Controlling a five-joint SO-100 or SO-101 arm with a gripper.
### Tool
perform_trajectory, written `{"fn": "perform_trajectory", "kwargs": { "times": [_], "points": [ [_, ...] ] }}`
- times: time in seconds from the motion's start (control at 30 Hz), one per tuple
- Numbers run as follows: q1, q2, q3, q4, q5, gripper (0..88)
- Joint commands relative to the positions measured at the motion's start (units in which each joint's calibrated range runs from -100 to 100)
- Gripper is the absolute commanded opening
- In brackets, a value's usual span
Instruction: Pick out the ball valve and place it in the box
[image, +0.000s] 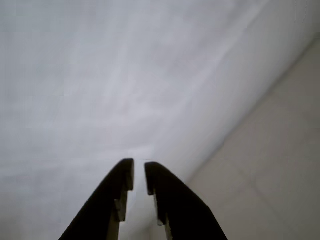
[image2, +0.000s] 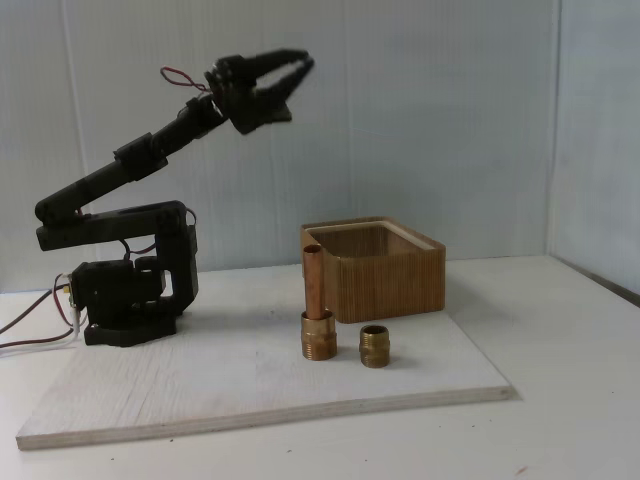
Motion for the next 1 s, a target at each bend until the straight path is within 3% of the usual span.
{"fn": "perform_trajectory", "kwargs": {
  "times": [0.0,0.3,0.97],
  "points": [
    [-2.47,-0.33,0.57,-12.80,0.57,0.8],
    [-4.24,-0.25,20.16,-56.27,0.67,0.8],
    [-4.16,-0.25,20.34,-84.26,0.26,0.8]
  ]
}}
